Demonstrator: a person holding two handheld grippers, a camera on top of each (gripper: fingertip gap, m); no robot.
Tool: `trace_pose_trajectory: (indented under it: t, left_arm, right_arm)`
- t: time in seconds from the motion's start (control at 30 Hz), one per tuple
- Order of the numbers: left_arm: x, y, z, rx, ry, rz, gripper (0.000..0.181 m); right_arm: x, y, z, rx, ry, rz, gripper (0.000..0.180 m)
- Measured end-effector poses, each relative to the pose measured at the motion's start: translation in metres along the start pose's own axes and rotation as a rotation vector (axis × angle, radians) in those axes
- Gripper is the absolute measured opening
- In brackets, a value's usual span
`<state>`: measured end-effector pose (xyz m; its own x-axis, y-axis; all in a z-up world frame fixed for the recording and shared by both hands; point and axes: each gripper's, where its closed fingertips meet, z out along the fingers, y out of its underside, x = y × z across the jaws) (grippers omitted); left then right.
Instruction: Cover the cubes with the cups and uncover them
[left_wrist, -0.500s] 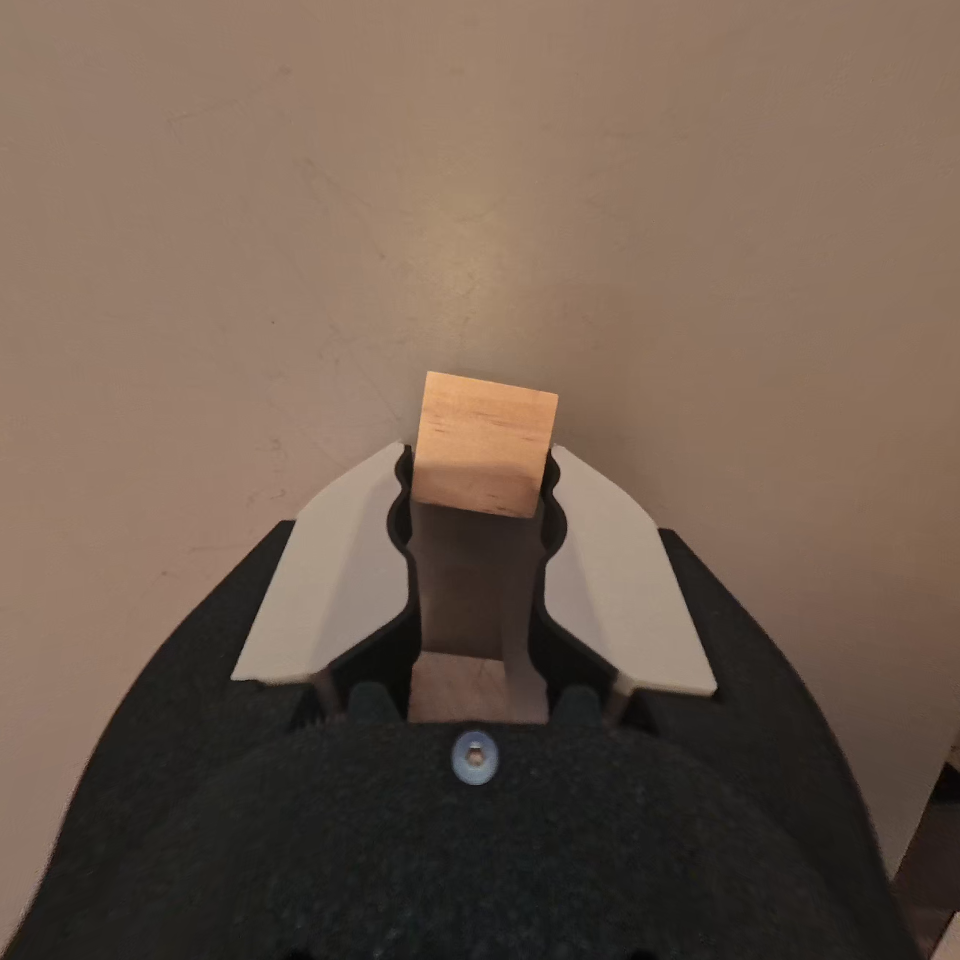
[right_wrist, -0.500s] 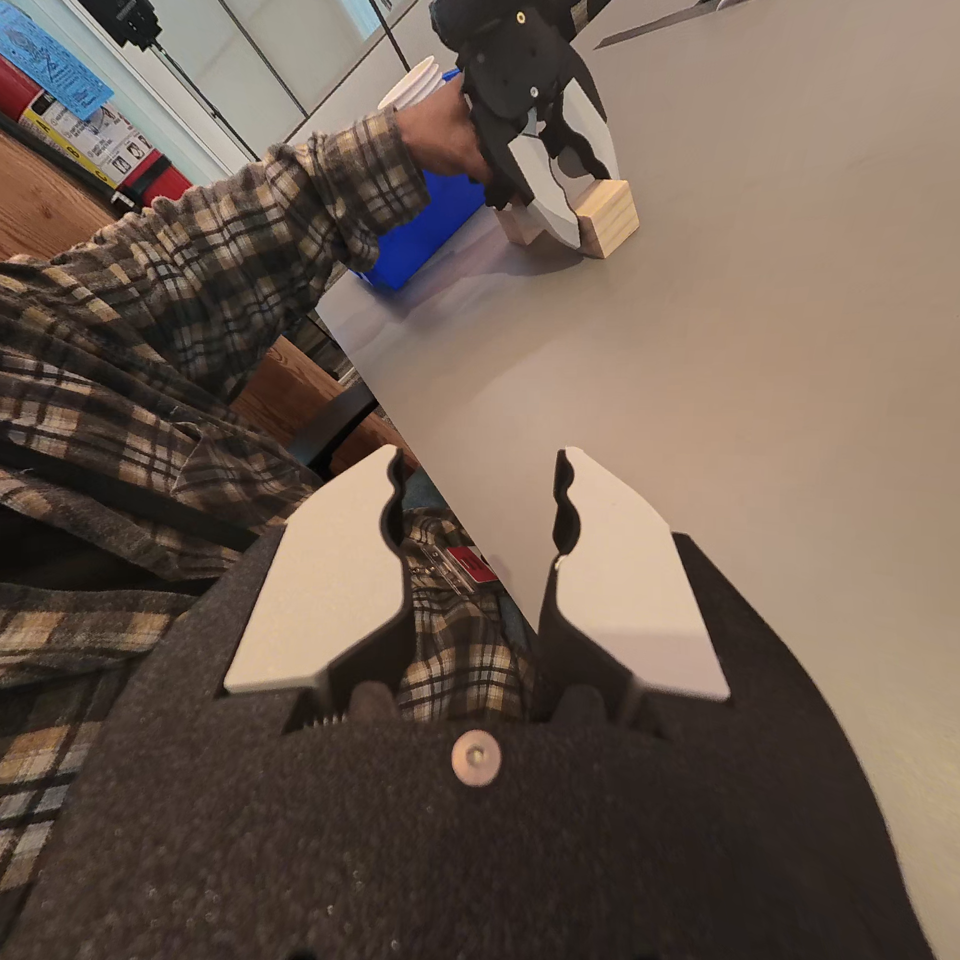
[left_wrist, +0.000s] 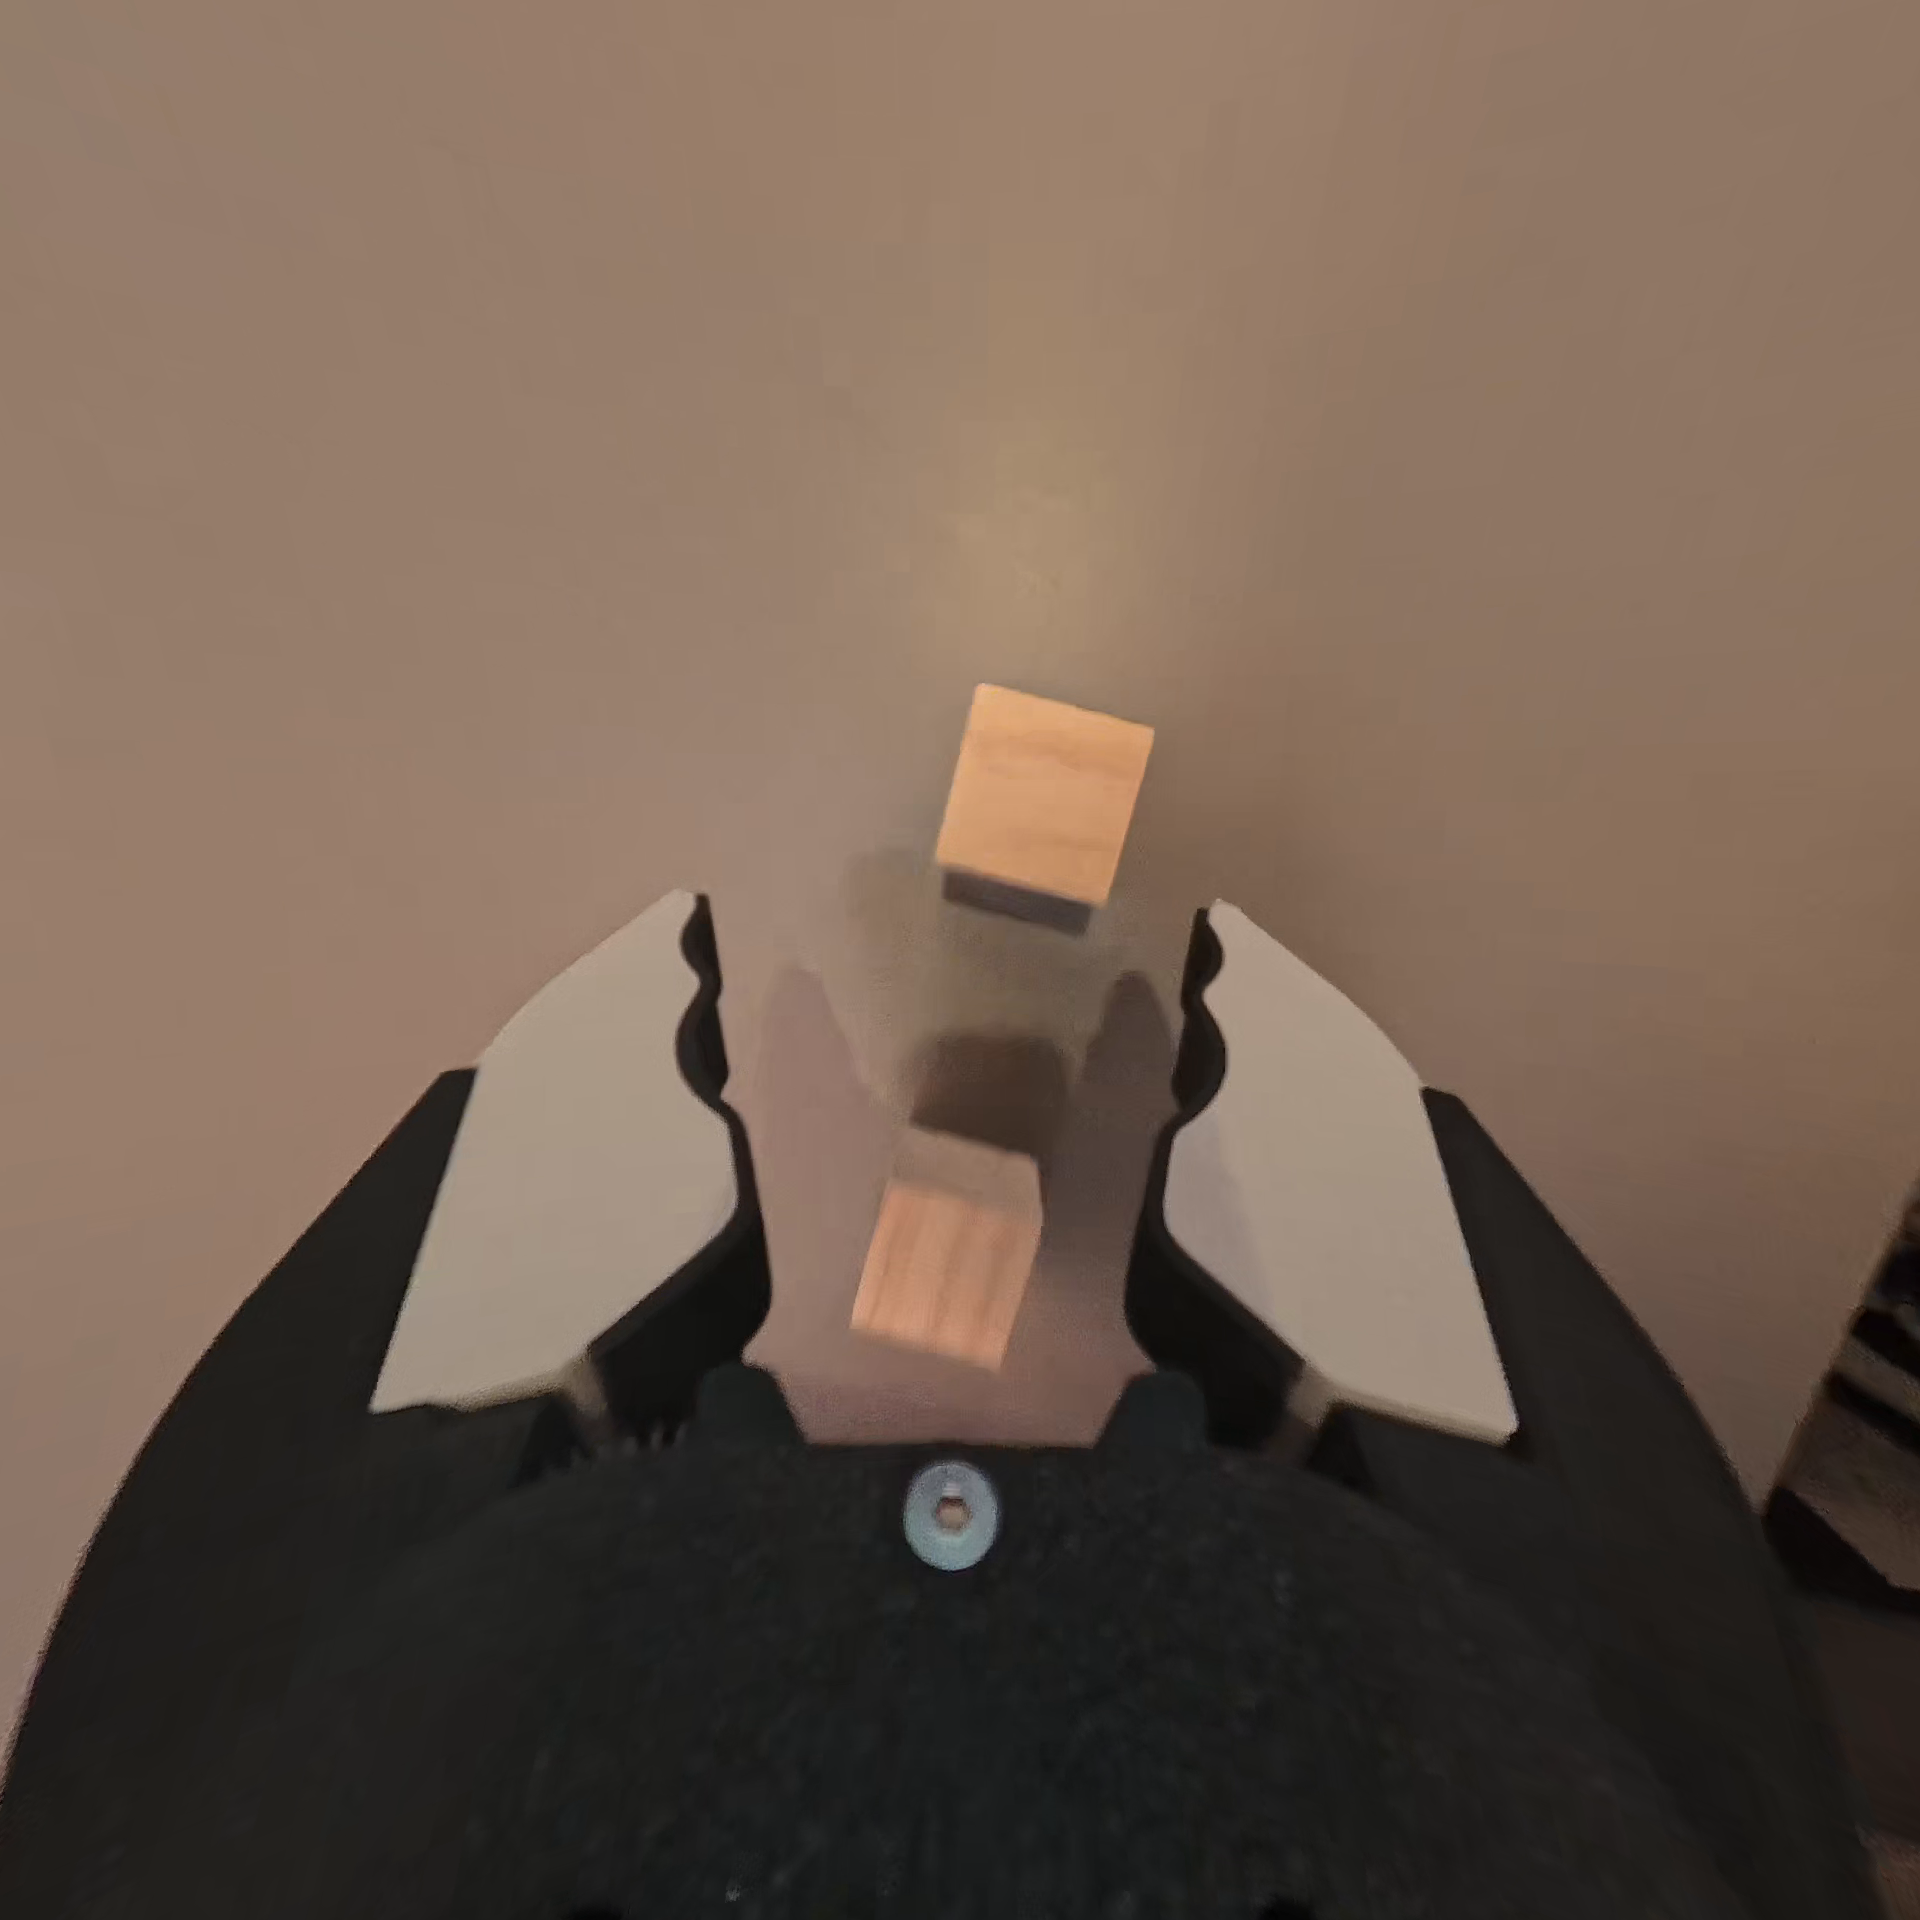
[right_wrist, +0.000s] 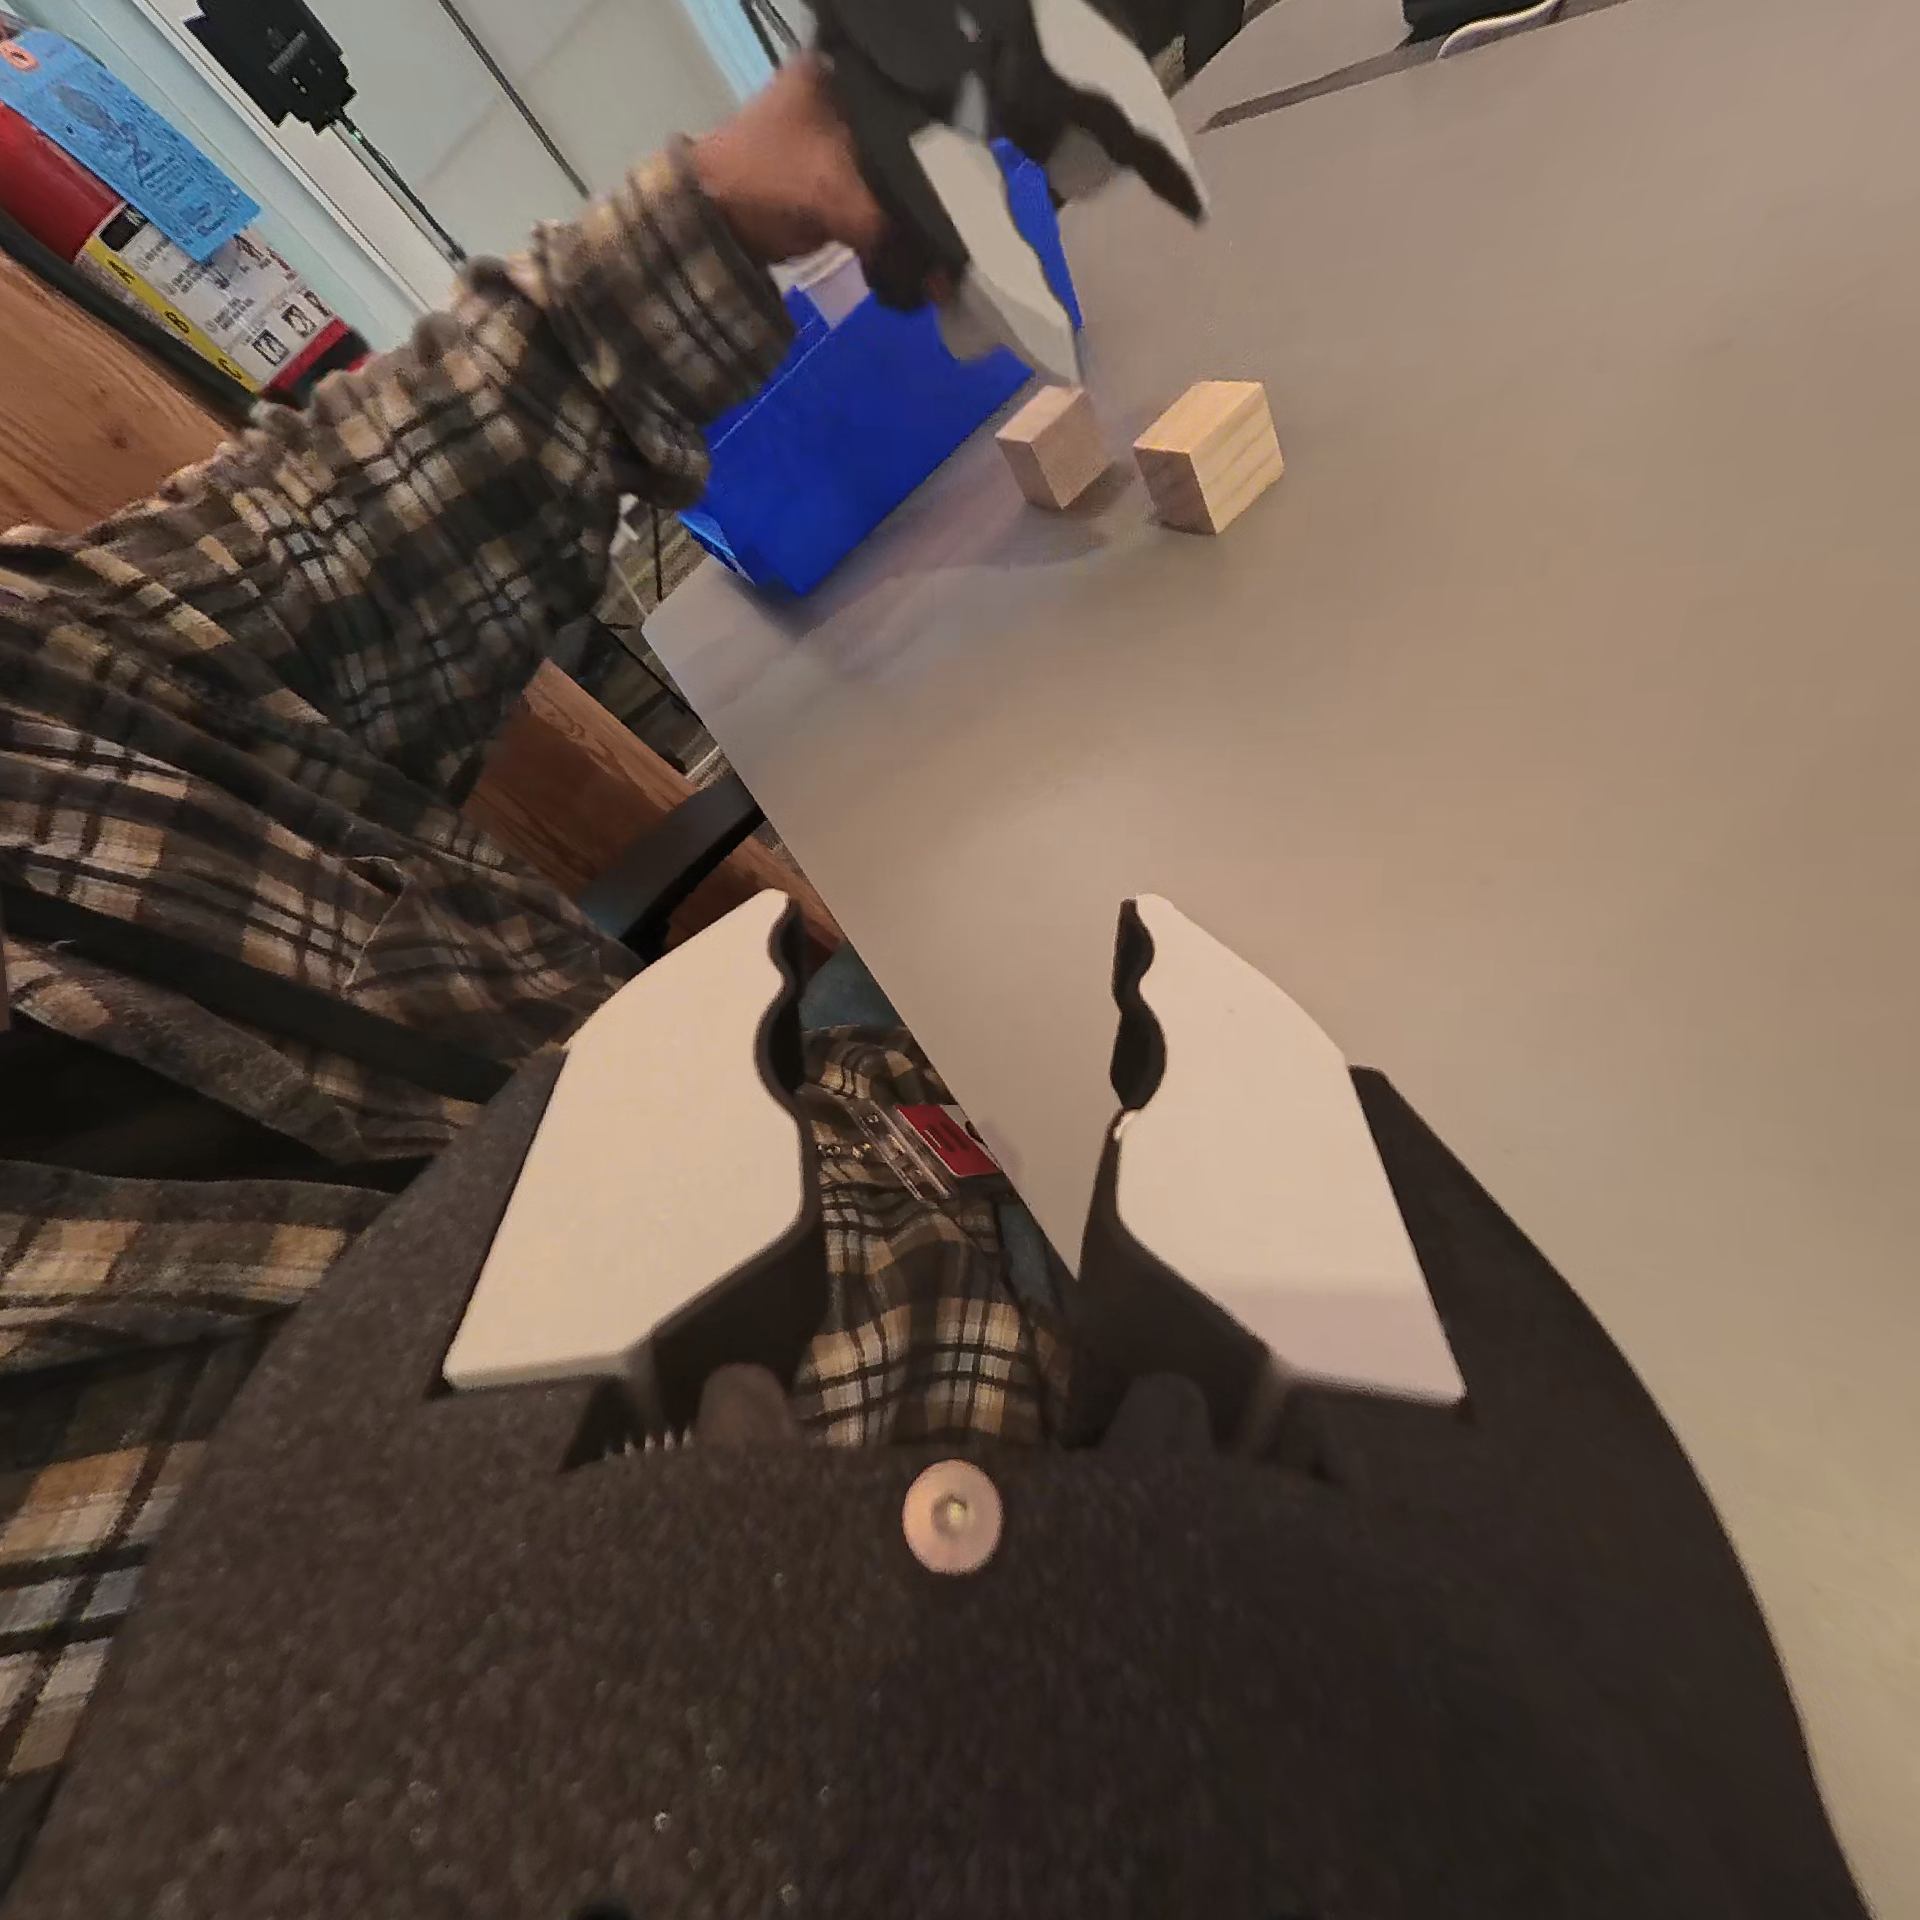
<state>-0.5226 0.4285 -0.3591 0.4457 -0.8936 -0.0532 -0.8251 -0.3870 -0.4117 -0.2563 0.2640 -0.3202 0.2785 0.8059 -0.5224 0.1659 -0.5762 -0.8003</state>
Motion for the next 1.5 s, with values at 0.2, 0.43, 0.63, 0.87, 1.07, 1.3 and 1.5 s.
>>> trace_pose_trajectory:
  t: [0.2,0.43,0.63,0.87,1.07,1.3,1.5]
  left_arm:
    - [-0.028,0.056,-0.155,0.107,-0.314,-0.203,0.078]
    - [-0.003,0.216,-0.202,0.039,-0.477,-0.769,0.070]
    - [0.039,0.283,-0.151,0.023,-0.389,-1.145,0.077]
    - [0.051,0.297,-0.122,-0.050,-0.356,-1.230,0.077]
    - [0.051,0.303,-0.103,-0.189,-0.336,-1.221,0.074]
    - [0.046,0.302,-0.097,-0.250,-0.234,-1.155,0.043]
    - [0.016,0.292,-0.166,-0.178,-0.323,-1.046,0.043]
  right_arm:
    - [0.000,0.001,0.011,-0.002,-0.051,0.000,0.057]
    - [-0.007,-0.007,0.029,-0.036,-0.107,-0.036,0.057]
    - [-0.014,-0.012,0.044,-0.081,-0.145,-0.066,0.057]
    - [-0.017,-0.021,0.041,-0.091,-0.142,-0.090,0.057]
    - [-0.018,-0.016,0.039,-0.082,-0.144,-0.080,0.057]
    - [-0.013,-0.019,0.024,-0.036,-0.117,-0.071,0.056]
    - [-0.008,-0.017,0.014,-0.005,-0.105,-0.063,0.056]
